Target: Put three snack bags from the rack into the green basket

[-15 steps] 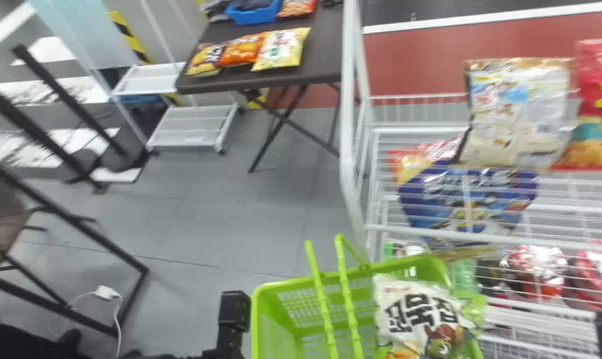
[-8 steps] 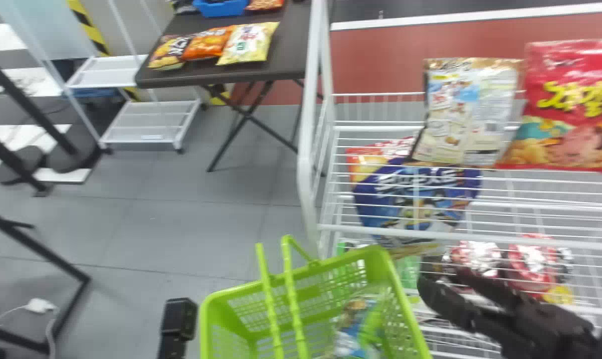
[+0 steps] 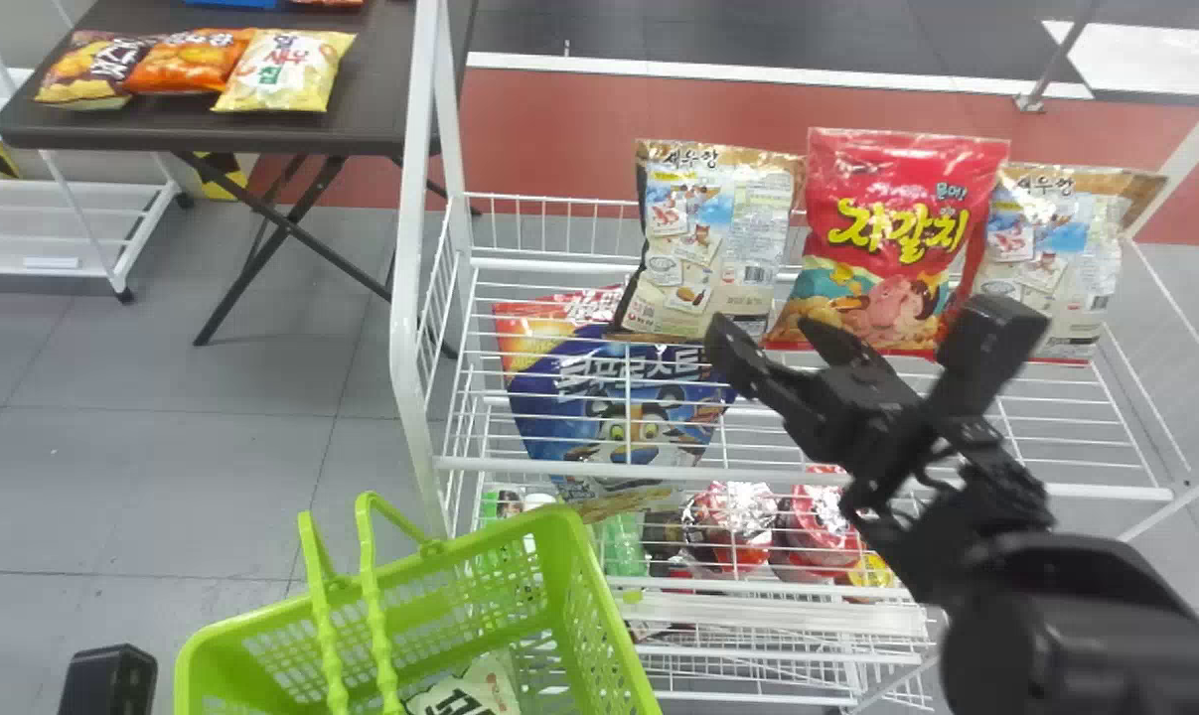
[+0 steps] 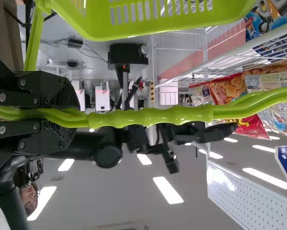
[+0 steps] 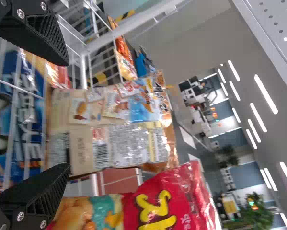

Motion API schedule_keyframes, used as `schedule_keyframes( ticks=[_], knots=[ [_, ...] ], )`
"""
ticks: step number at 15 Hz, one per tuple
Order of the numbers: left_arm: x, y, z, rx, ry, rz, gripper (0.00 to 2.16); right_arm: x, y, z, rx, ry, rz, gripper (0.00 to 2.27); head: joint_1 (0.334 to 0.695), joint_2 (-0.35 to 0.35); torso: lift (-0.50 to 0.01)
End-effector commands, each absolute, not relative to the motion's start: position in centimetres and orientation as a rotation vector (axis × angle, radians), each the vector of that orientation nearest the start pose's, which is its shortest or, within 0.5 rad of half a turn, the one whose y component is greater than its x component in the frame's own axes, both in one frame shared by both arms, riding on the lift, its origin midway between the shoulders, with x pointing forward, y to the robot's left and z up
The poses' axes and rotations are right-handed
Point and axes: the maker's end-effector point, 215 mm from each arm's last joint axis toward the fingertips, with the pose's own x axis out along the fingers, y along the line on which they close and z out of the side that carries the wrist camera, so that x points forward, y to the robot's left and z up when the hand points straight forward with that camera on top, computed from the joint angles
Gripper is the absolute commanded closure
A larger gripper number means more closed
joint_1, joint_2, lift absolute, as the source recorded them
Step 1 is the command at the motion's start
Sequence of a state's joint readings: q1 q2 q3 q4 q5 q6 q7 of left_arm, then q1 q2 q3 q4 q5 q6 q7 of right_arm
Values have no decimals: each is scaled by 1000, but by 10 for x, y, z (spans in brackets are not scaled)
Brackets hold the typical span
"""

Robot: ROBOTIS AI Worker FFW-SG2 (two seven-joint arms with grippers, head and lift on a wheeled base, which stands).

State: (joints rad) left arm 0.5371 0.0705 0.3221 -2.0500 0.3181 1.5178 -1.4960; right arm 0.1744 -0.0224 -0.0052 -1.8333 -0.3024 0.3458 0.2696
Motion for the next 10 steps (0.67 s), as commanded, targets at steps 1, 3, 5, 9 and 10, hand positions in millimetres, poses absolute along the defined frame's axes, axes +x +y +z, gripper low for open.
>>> schedule_keyframes(
  ticks=[1, 3, 5, 9, 10],
  knots=[
    [181, 118, -406, -1315, 985, -1048, 2148, 562, -133, -387, 269, 189, 335, 83, 695, -65, 0],
    [180, 118, -408, -1324, 991, -1043, 2148, 581, -118, -398, 209, 203, 317, 144, 695, -45, 0],
    [180, 119, -410, -1327, 991, -1040, 2148, 589, -109, -409, 120, 226, 261, 512, 695, -18, 0],
    [179, 119, -412, -1332, 992, -1037, 2148, 591, -100, -415, 50, 245, 215, 2260, 695, 14, 0],
    [179, 119, -412, -1333, 993, -1036, 2148, 590, -98, -414, 47, 236, 221, 2260, 695, 16, 0]
  ],
)
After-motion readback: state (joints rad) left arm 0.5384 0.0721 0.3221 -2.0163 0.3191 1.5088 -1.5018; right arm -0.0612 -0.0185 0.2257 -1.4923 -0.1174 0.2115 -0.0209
